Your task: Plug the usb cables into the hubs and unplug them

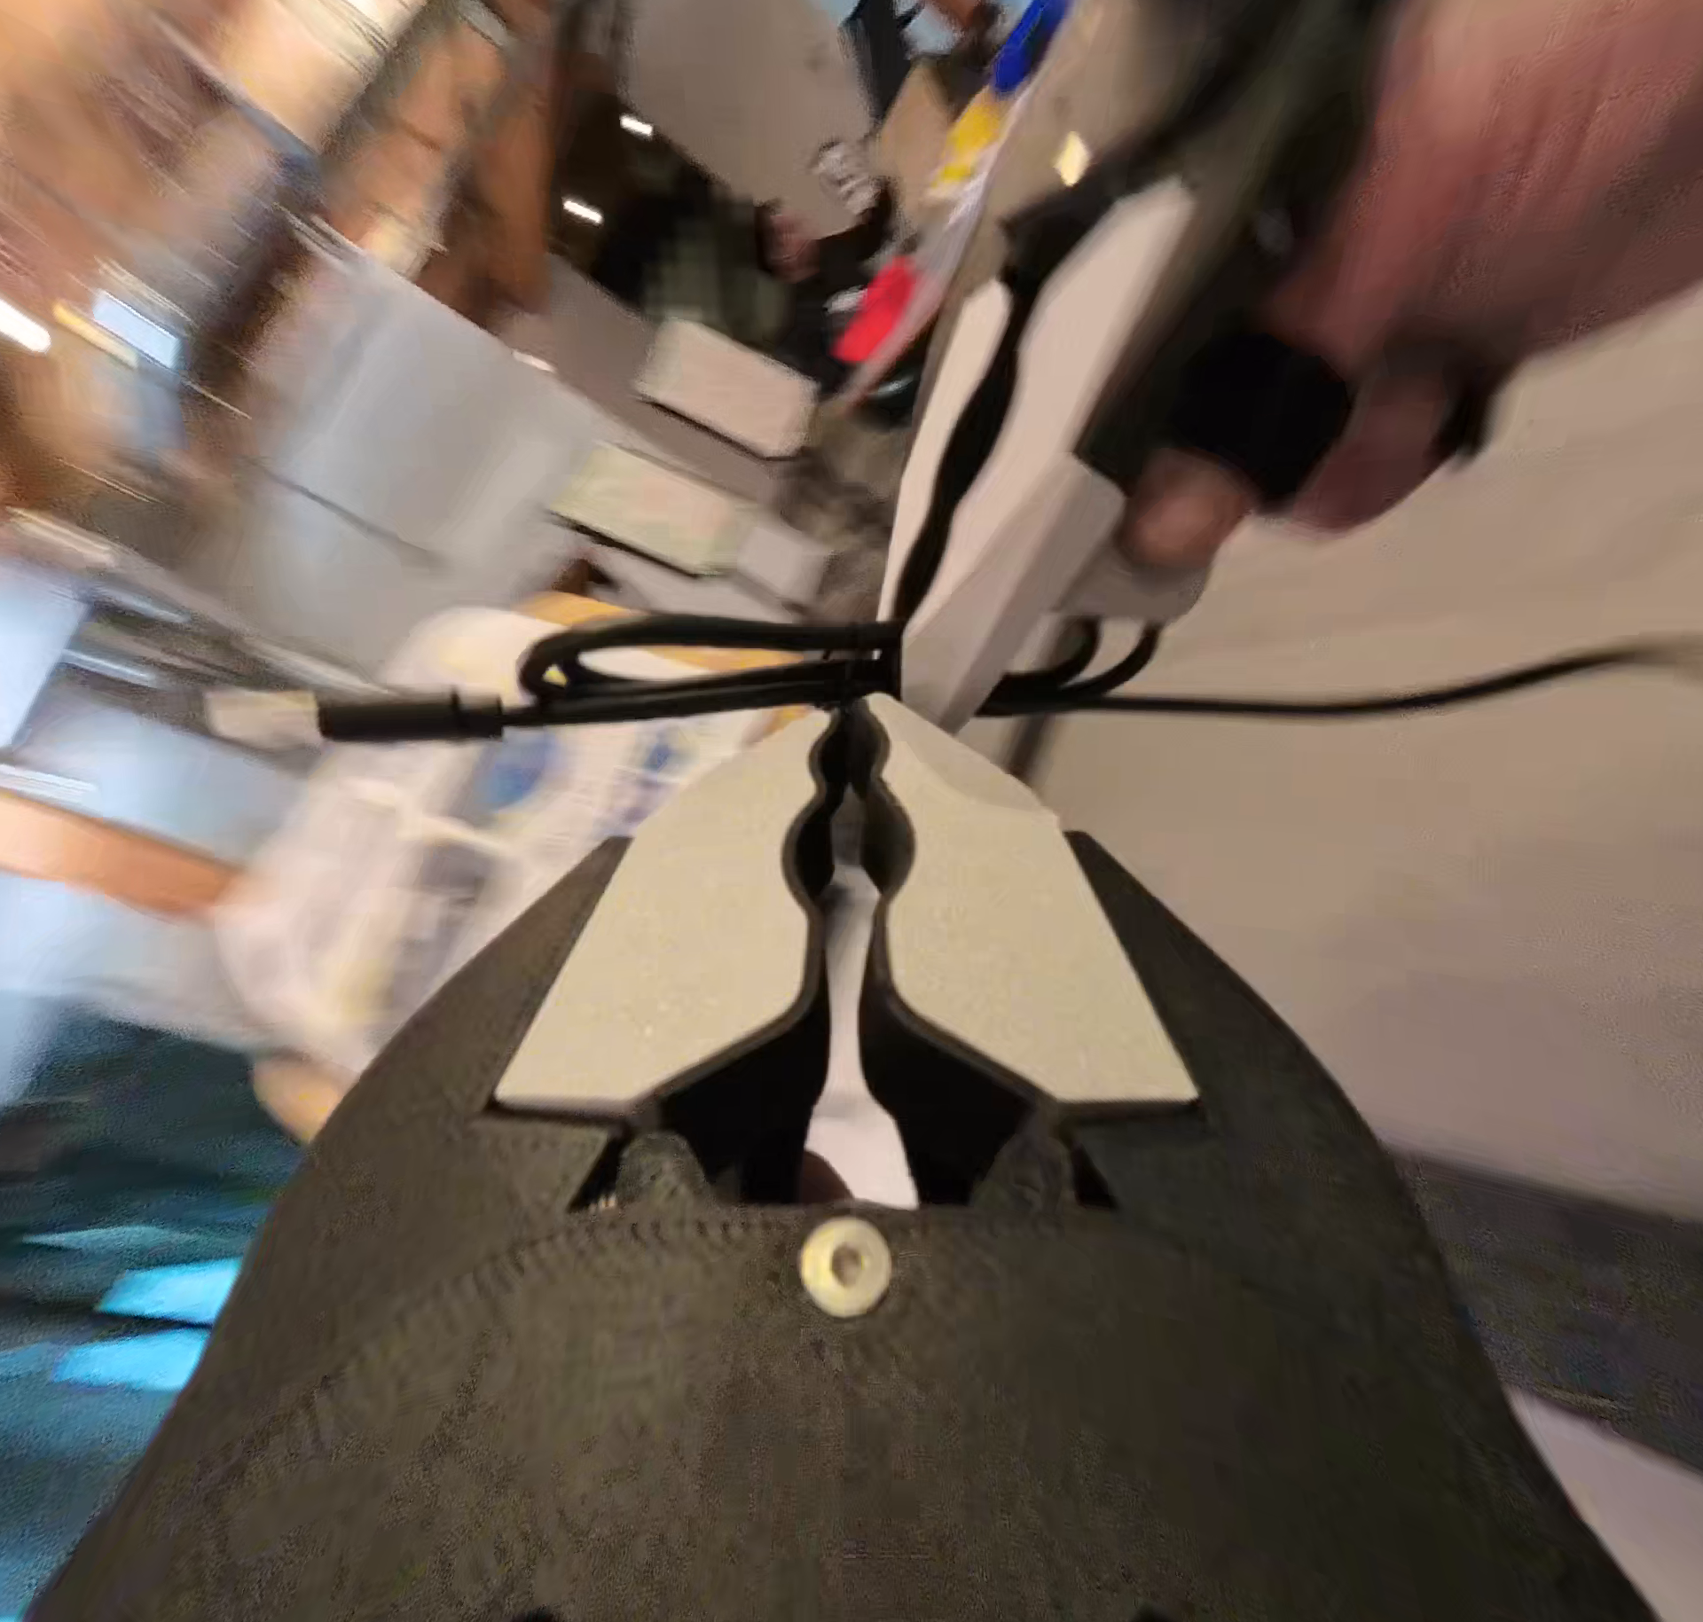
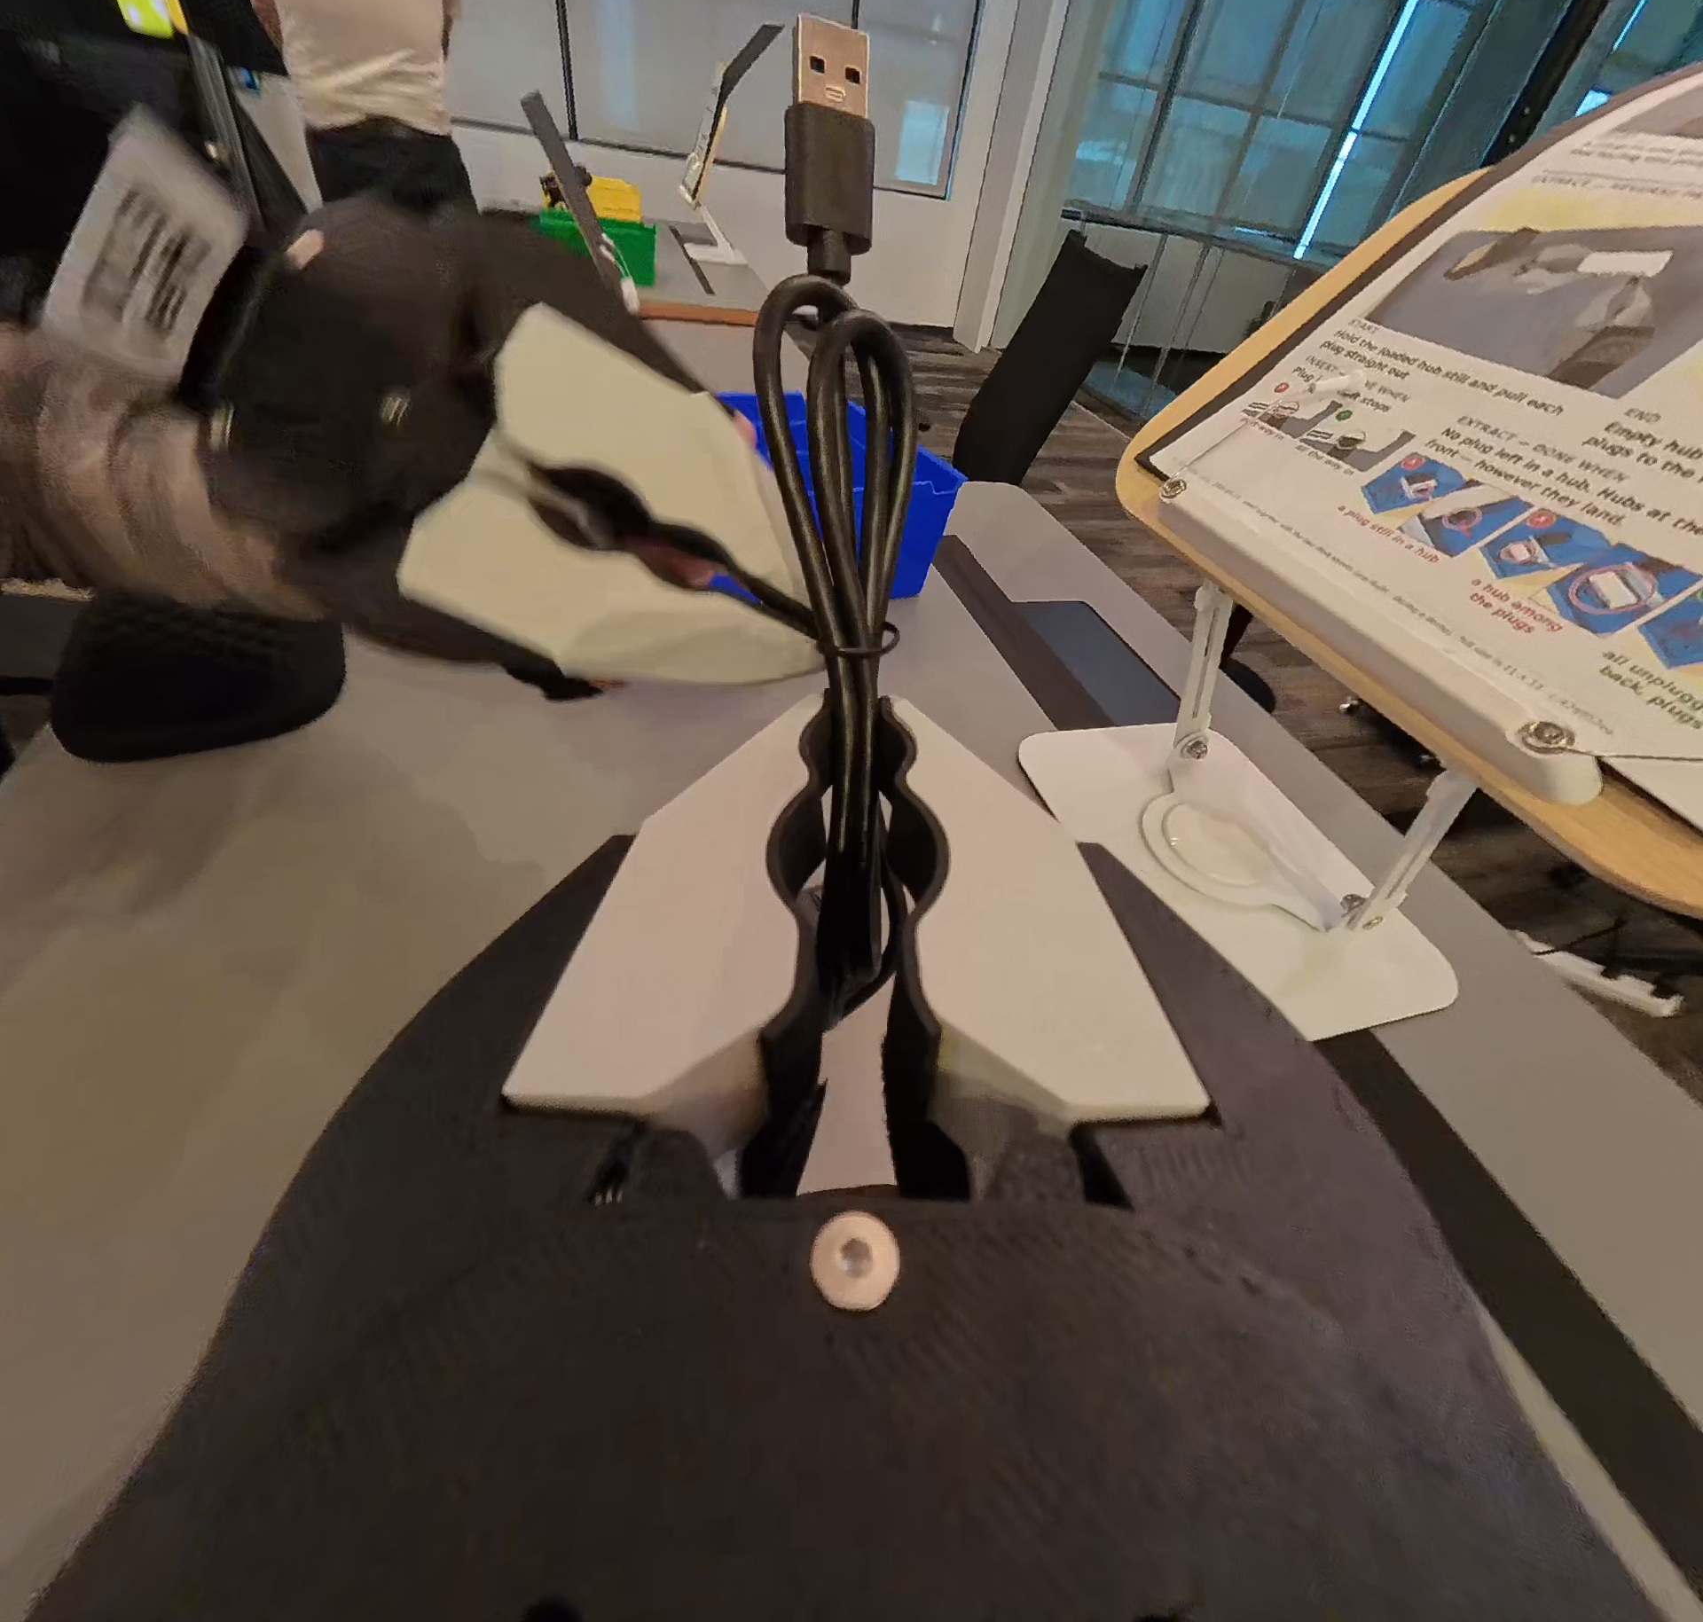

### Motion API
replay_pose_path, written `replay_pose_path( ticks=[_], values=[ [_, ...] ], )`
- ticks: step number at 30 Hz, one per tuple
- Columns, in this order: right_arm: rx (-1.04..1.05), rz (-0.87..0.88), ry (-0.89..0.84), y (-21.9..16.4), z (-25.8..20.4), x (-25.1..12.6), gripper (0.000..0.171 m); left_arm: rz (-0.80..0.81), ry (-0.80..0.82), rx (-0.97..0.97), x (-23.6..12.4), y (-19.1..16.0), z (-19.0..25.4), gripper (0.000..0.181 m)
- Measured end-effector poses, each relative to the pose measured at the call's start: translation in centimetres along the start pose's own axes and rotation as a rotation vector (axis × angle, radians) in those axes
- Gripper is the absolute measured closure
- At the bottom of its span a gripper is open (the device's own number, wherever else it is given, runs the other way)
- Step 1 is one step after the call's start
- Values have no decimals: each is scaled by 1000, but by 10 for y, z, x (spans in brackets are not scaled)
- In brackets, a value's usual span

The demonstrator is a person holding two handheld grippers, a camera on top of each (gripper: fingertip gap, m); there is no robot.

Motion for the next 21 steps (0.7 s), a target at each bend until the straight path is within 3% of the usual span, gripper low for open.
replay_pose_path(
  ticks=[3,8,13,21],
  values=[
    [108,3,4,1,1,-1,169,-37,204,725,4,-1,11,181],
    [325,17,31,-10,5,3,168,-12,217,902,5,-15,14,181],
    [185,38,34,-6,1,4,168,14,176,483,-4,-12,6,173],
    [-60,39,52,0,-6,1,168,122,-186,-680,-16,-16,-5,152]
  ],
)
Point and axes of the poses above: each gripper's, where its closed fingertips meet, x out along the fingers, y out of its top, z = x × y across the jaws, the point moved 6 cm from there along -x, back along the fingers, and after that the axes turned 10 degrees about z, right-handed, at the moved point
